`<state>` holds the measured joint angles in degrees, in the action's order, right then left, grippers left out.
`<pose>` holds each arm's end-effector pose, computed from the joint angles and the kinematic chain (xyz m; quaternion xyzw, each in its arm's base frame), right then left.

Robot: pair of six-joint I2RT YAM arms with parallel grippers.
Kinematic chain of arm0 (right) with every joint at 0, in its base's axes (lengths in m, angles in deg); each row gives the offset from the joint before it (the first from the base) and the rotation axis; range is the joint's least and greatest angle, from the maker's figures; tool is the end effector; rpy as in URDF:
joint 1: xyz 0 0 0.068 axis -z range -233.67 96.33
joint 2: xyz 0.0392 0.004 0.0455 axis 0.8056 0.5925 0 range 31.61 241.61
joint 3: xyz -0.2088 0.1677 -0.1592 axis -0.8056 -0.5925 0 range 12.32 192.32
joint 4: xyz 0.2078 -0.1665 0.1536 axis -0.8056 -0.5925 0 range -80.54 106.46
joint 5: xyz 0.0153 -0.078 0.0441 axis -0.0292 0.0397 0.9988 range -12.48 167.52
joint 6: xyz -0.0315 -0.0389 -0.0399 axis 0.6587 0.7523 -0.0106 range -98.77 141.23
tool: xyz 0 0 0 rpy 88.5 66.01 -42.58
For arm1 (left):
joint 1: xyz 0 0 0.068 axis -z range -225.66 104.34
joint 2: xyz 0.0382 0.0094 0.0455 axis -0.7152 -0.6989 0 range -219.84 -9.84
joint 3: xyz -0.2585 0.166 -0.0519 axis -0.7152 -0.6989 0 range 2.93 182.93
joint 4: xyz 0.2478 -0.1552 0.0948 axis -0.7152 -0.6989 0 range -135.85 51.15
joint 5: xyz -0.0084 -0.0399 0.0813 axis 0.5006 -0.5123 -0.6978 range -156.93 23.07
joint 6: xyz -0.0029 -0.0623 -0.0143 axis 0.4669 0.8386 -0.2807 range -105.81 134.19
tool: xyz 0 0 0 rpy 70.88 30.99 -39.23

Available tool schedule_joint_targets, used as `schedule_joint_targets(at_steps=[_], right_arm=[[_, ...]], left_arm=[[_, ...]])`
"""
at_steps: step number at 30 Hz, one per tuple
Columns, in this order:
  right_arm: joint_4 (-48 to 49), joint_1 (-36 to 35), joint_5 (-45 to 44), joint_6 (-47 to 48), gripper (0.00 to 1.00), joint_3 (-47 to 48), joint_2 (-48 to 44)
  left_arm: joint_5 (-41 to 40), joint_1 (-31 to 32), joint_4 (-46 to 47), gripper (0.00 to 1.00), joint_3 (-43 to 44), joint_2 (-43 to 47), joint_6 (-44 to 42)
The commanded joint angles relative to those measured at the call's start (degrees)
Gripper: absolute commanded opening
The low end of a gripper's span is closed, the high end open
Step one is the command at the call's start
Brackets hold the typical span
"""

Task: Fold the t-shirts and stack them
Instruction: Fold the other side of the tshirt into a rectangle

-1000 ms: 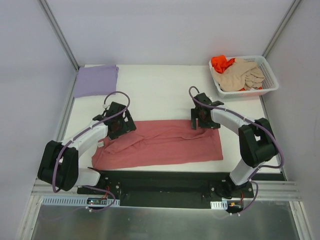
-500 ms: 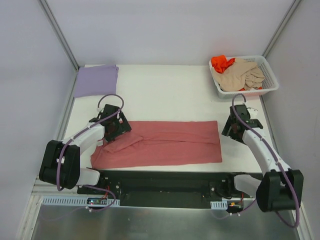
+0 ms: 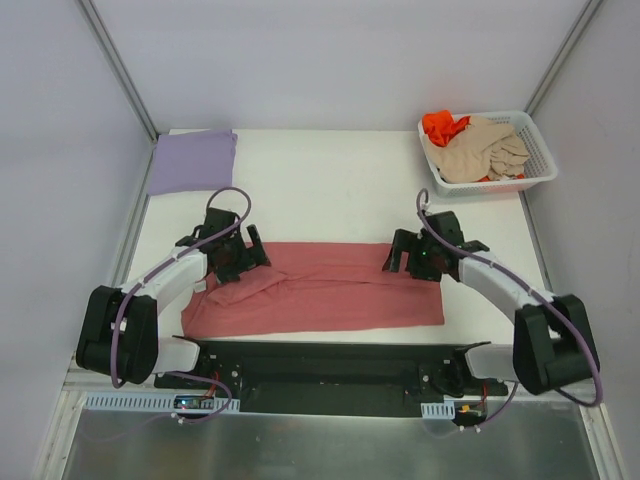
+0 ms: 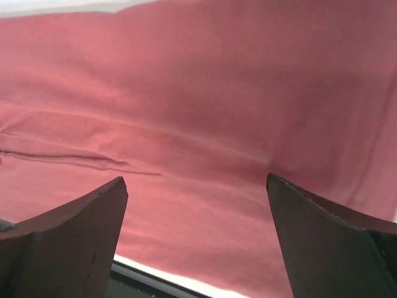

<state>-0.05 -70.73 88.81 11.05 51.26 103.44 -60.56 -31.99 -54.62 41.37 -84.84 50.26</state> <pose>0.2689 0.0926 0.2001 -0.0901 0.9296 0.1709 0.3138 0.2787 -0.0736 0.1827 -0.1660 0.9305 -0.1832 0.2703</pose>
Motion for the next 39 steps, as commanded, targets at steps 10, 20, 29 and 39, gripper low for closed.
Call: schedule_joint_targets(at_steps=[10, 20, 29, 39], right_arm=[[1.93, -0.08, -1.35, 0.95, 0.96, 1.84, 8.06], [-0.45, 0.98, -4.26, 2.0, 0.96, 1.67, 6.48], [-0.8, 1.15, -3.65, 2.7, 0.96, 1.76, 6.3], [-0.8, 1.15, -2.68, 2.35, 0.96, 1.05, 4.63]], left_arm=[[19.72, 9.09, -0.84, 0.99, -5.74, 9.6, -1.36], [26.15, 13.05, -3.13, 0.99, -7.42, 23.32, 1.01], [-2.31, 13.05, -3.65, 0.99, 2.24, 14.91, -1.0], [15.23, 14.8, 0.65, 0.99, 2.36, -2.52, -1.27]])
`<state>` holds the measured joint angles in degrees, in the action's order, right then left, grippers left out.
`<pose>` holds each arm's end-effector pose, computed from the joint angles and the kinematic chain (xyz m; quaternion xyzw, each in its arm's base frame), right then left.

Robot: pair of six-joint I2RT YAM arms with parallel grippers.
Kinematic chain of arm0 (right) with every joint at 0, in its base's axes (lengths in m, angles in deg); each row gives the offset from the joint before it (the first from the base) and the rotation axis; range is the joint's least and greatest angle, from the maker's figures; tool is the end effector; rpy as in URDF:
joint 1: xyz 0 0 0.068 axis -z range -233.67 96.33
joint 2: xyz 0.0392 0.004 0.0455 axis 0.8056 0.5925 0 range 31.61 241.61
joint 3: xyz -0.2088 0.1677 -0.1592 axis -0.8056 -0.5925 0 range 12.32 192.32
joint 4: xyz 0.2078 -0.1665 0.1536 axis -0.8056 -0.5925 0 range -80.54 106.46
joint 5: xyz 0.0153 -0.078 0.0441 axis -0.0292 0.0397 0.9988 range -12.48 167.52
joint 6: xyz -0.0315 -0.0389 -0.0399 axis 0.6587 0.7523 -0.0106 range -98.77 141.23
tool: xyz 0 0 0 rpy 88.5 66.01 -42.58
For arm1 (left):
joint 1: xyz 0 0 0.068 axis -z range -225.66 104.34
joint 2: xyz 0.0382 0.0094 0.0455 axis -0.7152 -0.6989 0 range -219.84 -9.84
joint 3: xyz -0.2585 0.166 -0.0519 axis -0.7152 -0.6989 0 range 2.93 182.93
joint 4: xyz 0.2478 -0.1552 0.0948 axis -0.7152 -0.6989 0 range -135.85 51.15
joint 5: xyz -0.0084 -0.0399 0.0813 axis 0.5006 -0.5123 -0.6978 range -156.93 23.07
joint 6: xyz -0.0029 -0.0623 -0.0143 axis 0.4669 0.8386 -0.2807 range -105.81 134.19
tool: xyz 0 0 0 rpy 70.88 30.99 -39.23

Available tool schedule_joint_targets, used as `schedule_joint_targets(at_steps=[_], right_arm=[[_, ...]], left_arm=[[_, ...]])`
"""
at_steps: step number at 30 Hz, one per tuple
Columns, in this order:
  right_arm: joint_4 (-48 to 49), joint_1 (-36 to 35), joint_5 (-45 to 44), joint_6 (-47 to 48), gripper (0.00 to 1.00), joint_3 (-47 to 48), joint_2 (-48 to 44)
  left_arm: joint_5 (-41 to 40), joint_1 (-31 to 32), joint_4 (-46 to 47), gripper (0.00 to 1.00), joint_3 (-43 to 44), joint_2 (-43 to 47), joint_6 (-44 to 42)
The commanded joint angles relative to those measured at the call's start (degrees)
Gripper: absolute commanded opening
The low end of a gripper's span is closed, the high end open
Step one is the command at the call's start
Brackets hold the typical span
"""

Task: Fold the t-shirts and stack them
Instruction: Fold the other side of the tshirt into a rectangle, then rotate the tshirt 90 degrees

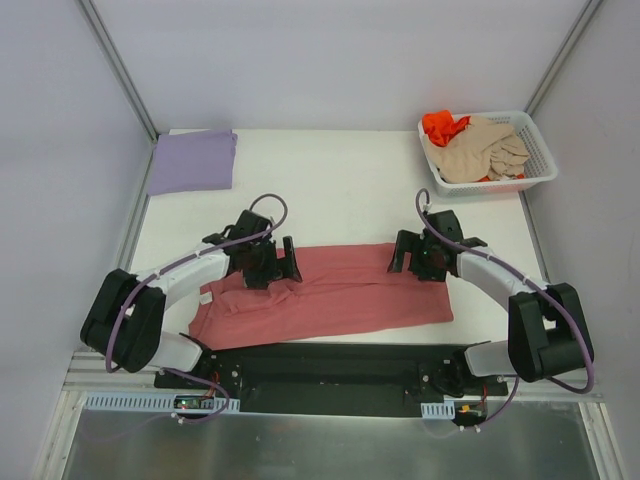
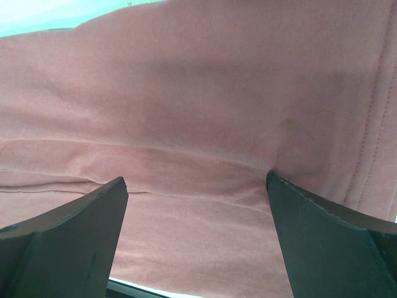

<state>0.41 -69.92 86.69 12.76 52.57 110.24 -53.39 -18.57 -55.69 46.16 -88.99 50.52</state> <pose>0.2849 0.0912 0.1762 -0.0888 0.9453 0.1395 0.2811 0.2704 -0.1515 0.1909 -0.0383 0.9411 -0.2616 0.2110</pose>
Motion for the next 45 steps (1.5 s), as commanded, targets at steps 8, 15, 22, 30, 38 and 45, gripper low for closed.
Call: schedule_joint_targets(at_steps=[8, 15, 22, 30, 38, 45], right_arm=[[-1.61, 0.6, -0.91, 0.56, 0.96, -0.17, -1.9], [-1.7, 0.61, -1.52, 0.56, 0.96, -0.7, -2.78], [-1.79, 0.61, -2.4, 1.09, 0.96, -0.87, -3.13], [-1.52, 0.69, -0.82, 1.17, 0.96, -0.61, -2.87], [-1.7, 0.61, -0.03, 1.88, 0.96, -0.52, -5.41], [-1.26, 0.61, 2.25, 4.6, 0.96, 0.88, -8.23]], left_arm=[[19.31, 3.14, 1.72, 0.99, -11.66, 12.7, -0.48], [19.52, 8.23, -7.48, 0.99, -14.22, 21.31, 4.62], [13.82, 11.14, -11.63, 0.99, -7.73, 32.47, 3.05], [-15.39, 10.79, -11.55, 0.99, -0.51, 23.89, 6.37], [-13.09, 10.53, -11.37, 0.99, -6.65, 14.82, 10.32], [-17.84, 8.16, -11.37, 0.99, -6.75, 19.29, 11.56]])
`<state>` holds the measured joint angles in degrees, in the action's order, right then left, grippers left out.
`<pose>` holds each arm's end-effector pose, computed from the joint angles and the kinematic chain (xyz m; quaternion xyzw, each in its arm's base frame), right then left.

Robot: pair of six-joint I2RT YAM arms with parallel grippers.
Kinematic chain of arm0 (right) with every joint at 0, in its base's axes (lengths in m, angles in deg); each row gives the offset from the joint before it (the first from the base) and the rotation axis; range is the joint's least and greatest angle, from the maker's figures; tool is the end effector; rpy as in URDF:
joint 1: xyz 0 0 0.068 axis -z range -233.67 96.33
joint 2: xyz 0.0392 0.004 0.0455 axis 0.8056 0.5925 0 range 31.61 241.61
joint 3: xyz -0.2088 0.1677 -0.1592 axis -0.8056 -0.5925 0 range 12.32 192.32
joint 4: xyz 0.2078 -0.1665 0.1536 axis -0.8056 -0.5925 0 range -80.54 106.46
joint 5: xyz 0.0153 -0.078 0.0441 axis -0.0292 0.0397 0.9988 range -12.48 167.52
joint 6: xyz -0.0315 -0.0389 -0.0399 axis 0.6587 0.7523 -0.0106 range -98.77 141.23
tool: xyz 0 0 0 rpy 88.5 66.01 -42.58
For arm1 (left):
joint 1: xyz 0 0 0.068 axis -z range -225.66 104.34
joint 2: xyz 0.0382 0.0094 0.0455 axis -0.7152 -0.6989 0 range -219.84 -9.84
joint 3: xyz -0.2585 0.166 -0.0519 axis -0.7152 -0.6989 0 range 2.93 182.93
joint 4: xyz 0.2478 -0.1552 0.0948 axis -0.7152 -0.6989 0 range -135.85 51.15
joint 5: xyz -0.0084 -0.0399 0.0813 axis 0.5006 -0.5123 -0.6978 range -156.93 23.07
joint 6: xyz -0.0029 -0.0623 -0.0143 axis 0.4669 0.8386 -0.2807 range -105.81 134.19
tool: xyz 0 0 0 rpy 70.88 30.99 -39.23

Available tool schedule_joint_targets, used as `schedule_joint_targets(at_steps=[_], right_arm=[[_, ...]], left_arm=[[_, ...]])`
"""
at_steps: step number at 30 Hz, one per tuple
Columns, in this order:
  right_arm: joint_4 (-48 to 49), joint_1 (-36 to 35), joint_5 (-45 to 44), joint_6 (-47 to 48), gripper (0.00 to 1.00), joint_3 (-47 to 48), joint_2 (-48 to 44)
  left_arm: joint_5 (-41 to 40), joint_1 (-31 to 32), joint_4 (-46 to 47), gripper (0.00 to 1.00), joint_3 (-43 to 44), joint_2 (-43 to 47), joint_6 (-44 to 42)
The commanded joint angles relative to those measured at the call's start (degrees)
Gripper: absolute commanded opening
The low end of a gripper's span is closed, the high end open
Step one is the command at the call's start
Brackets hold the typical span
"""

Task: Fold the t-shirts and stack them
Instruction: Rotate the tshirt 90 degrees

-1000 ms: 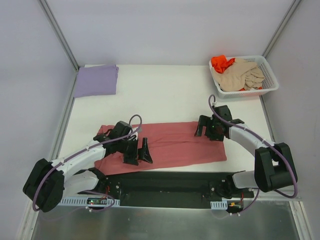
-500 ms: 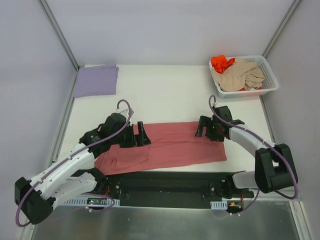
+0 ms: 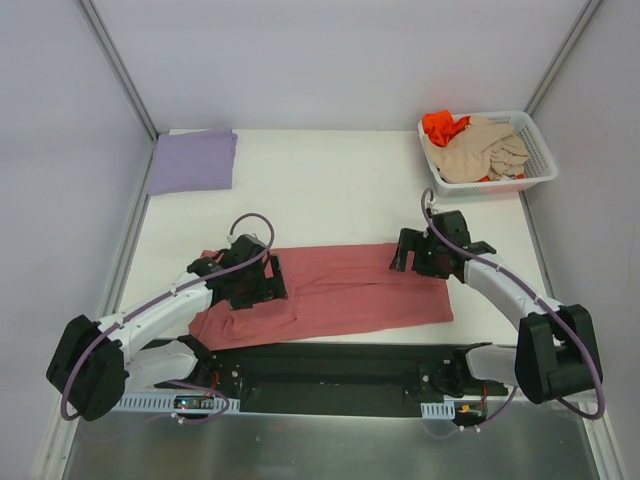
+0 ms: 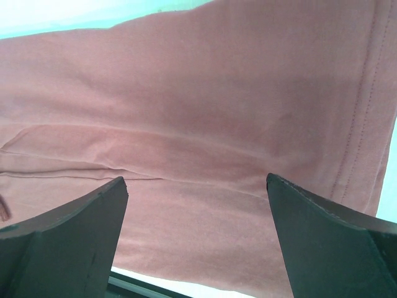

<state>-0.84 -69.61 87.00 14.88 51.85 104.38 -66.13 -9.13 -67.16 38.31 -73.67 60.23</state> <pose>0.2733 0.0865 0.1981 -0.1063 0.9325 0.1413 0.3150 0.1927 -0.1437 0.1957 -0.0774 0.9551 -0.1936 0.2105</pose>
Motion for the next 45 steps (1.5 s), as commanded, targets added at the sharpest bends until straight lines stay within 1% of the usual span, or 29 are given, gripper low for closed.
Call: schedule_joint_targets(at_steps=[1, 4, 6, 8, 10, 11, 13, 16, 18, 20, 25, 28, 30, 32, 33, 35, 36, 37, 39, 40, 41, 43, 45], right_arm=[[0.59, 0.3, 1.86, 2.83, 0.96, 1.78, -2.29], [1.04, 0.21, 1.08, 2.75, 0.96, 2.92, -0.18], [2.53, 0.21, 0.28, 1.52, 0.96, 3.19, 2.1], [4.11, 0.3, -0.24, 0.29, 0.96, 3.19, 4.56], [5.34, 0.3, 0.37, 0.11, 0.96, 3.36, 6.93], [5.26, 0.21, 0.11, 0.02, 0.96, 3.54, 8.25], [4.21, 0.3, -1.47, 0.2, 0.96, 3.63, 10.19], [2.71, 0.65, -3.85, -0.5, 0.96, 1.7, 11.25], [2.54, 0.74, -2.01, -0.85, 0.96, -0.14, 10.46], [1.57, 0.74, -1.3, -1.82, 0.96, -2.69, 7.4], [-1.85, 0.56, -2.0, -4.98, 0.96, -7.18, -1.91], [-5.1, 0.48, -1.65, -6.39, 0.96, -9.37, -7.28], [-7.04, 0.04, -0.43, -7.1, 0.96, -10.69, -11.05], [-8.27, -1.54, 1.94, -8.06, 0.96, -12.36, -14.22], [-8.62, -3.11, 4.04, -7.98, 0.96, -13.07, -15.63], [-9.06, -6.97, 8.69, -7.71, 0.96, -14.21, -17.83], [-9.07, -8.56, 10.72, -7.54, 0.96, -14.74, -18.45], [-9.42, -10.23, 12.74, -7.45, 0.96, -14.83, -18.54], [-10.47, -13.57, 16.08, -5.88, 0.96, -13.87, -18.11], [-11.6, -14.98, 16.36, -5.0, 0.96, -13.17, -17.76], [-11.79, -16.3, 15.58, -4.64, 0.96, -12.47, -17.84], [-11.88, -17.01, 12.25, -4.64, 0.96, -11.67, -18.36], [-11.97, -16.93, 8.56, -4.72, 0.96, -10.44, -18.98]], left_arm=[[-5.45, -1.72, 0.19, 0.99, 1.27, 4.59, 2.29], [-6.95, -4.18, 0.54, 0.99, 1.1, 5.56, 3.35], [-6.95, -6.55, 2.81, 0.99, -0.21, 5.56, 3.96], [-4.85, -9.89, 7.02, 0.99, -2.49, 4.6, 5.02], [-0.91, -14.27, 12.65, 0.99, -4.95, 2.5, 6.25], [2.16, -15.34, 15.72, 0.99, -5.84, 0.92, 6.69], [3.51, -16.4, 19.69, 0.99, -5.5, -3.9, 6.17], [3.77, -17.81, 20.67, 0.99, -0.41, -13.3, 3.53], [5.78, -18.95, 21.45, 0.99, 3.1, -19.19, 2.3], [7.98, -19.04, 22.07, 0.99, 7.49, -24.9, 1.69], [16.15, -19.04, 23.22, 0.99, 24.44, -41.68, 0.8], [23.61, -18.96, 23.31, 0.99, 38.58, -52.93, 1.5], [29.32, -18.52, 23.31, 0.99, 50.09, -60.84, 2.38], [32.15, -17.47, 23.22, 0.99, 63.35, -68.58, 2.74], [33.99, -17.03, 23.04, 0.99, 69.59, -73.14, 3.0], [37.07, -16.58, 21.73, 0.99, 84.87, -82.1, 3.18], [37.52, -16.41, 21.03, 0.99, 95.56, -87.72, 3.44], [37.26, -16.41, 20.67, 0.99, 102.89, -90.91, 3.7], [36.56, -16.49, 20.84, 0.99, 112.33, -94.8, 3.88], [35.86, -16.58, 21.54, 0.99, 113.59, -94.55, 3.18], [35.16, -16.58, 22.51, 0.99, 112.38, -92.54, 2.13], [34.36, -16.41, 24.35, 0.99, 105.9, -86.5, -1.2], [32.7, -16.15, 24.27, 0.99, 98.17, -79.64, -5.5]])
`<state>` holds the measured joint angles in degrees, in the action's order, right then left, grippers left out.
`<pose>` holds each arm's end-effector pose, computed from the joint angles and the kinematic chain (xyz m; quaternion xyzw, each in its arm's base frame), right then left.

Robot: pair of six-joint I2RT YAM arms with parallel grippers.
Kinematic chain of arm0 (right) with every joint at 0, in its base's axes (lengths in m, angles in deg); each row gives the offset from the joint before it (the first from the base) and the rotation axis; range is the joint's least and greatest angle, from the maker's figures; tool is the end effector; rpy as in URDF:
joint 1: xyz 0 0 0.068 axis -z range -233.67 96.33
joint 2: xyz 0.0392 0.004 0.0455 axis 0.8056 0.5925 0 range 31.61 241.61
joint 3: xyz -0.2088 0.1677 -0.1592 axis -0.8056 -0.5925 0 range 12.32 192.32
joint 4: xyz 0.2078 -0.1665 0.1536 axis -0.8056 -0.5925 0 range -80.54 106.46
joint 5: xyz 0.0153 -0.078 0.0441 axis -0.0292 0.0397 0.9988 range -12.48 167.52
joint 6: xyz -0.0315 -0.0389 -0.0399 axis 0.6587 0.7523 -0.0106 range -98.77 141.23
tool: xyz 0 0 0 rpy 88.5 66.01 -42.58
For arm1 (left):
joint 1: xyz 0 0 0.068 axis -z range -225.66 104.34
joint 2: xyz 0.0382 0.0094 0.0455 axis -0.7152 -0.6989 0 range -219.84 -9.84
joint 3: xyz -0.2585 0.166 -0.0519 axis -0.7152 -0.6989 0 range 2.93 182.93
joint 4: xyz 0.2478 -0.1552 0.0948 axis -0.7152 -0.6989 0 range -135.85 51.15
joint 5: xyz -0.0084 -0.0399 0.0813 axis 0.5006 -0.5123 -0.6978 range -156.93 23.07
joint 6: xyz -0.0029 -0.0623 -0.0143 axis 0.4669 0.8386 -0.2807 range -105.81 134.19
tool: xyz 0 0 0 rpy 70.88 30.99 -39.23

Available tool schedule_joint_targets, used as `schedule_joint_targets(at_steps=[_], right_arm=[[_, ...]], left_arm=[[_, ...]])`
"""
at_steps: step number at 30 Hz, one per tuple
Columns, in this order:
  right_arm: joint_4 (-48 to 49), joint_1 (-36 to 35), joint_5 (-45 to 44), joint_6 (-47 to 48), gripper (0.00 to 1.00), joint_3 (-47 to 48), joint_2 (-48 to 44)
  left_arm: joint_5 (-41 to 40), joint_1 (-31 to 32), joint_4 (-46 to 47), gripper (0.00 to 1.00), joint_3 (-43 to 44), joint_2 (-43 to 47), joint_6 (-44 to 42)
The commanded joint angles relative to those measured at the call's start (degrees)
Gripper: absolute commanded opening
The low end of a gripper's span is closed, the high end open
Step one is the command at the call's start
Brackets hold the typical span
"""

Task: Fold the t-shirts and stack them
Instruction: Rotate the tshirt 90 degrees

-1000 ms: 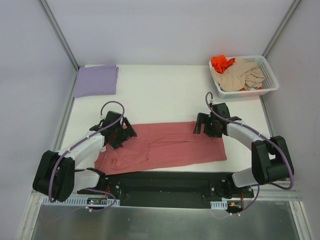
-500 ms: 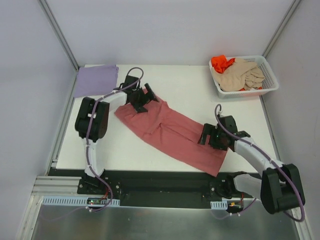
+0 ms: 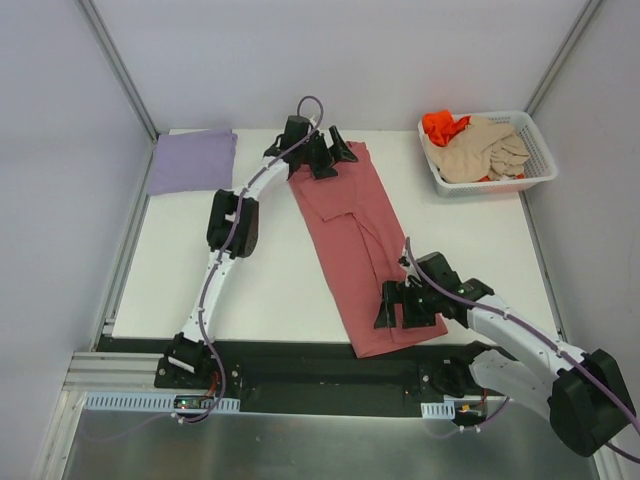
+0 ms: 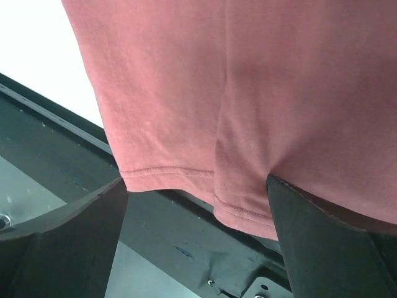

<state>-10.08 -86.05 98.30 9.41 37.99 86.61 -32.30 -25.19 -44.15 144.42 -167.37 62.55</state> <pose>0.1583 0.1212 0.1713 -0.2199 0.9158 0.2683 0.2026 0.6519 -0.2735 0.1643 -0.0271 0.8056 -0.5070 0.3052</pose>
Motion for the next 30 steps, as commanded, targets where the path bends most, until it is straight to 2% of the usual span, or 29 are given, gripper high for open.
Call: schedule_joint_targets(at_steps=[1, 6, 9, 13, 15, 19, 30], right_arm=[[-2.46, -0.49, -3.37, 0.48, 0.96, 3.86, -1.74], [-2.02, -0.49, -7.84, -0.4, 0.96, 5.26, -4.2], [-2.99, -0.4, -10.84, -1.63, 0.96, 5.53, -4.2], [-2.64, -0.4, -13.92, -4.09, 0.96, 4.92, -2.19], [0.16, -0.49, -11.82, -4.53, 0.96, 3.95, -1.48], [4.13, -0.58, -9.26, -5.24, 0.96, 2.54, 0.27], [7.47, -4.35, -5.92, -6.9, 0.96, 4.03, 7.74]], left_arm=[[-1.84, 0.1, 1.17, 0.99, -11.12, 17.66, -9.75], [-4.48, 1.24, -1.55, 0.99, -27.64, 31.65, -13.38], [-6.85, 4.13, -3.31, 0.99, -38.89, 37.9, -14.69], [-13.35, 8.44, -5.42, 0.99, -49.01, 42.48, -14.52], [-14.41, 9.5, -6.12, 0.99, -51.22, 42.4, -13.56], [-13.98, 9.5, -8.23, 0.99, -49.74, 36.44, -11.45], [-17.41, 5.73, -17.9, 0.99, -34.1, 21.05, -11.0]])
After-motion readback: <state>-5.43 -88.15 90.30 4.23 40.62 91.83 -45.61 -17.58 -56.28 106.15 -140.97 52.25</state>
